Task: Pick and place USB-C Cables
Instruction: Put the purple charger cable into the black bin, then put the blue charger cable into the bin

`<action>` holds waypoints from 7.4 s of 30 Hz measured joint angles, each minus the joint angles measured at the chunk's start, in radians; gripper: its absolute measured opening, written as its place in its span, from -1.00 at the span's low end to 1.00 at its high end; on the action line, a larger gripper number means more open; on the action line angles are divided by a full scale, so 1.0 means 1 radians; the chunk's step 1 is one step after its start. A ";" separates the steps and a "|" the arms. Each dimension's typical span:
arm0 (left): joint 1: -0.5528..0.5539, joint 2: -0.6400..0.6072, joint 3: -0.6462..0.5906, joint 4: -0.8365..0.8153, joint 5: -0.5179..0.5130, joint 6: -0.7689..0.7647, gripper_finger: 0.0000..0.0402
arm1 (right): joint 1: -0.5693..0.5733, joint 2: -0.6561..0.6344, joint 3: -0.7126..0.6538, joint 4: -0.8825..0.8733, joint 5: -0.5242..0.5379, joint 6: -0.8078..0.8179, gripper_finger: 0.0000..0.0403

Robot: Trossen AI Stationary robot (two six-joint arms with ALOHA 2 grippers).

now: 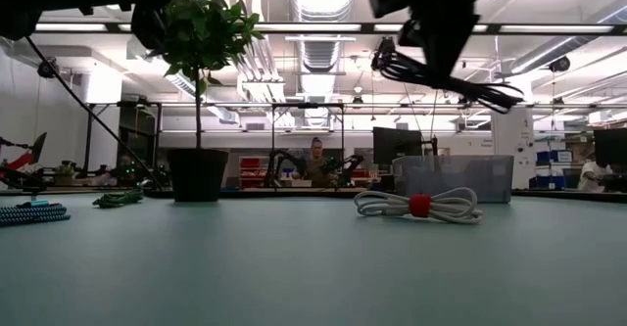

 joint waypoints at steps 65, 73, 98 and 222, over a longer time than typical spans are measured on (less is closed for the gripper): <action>0.001 0.003 -0.001 0.011 -0.055 0.086 -1.00 | -0.791 0.217 0.159 -0.090 0.078 -0.816 -0.90; 0.001 0.002 -0.001 0.013 -0.057 0.112 -1.00 | -0.793 0.258 0.158 -0.100 0.078 -0.851 -0.91; 0.001 0.001 -0.001 0.019 -0.058 0.113 -1.00 | -0.815 0.264 0.057 -0.043 0.016 -0.831 -0.91; -0.365 0.524 0.648 -1.297 0.203 -1.590 -1.00 | 0.003 -0.735 -0.884 1.243 -0.029 -0.310 -0.94</action>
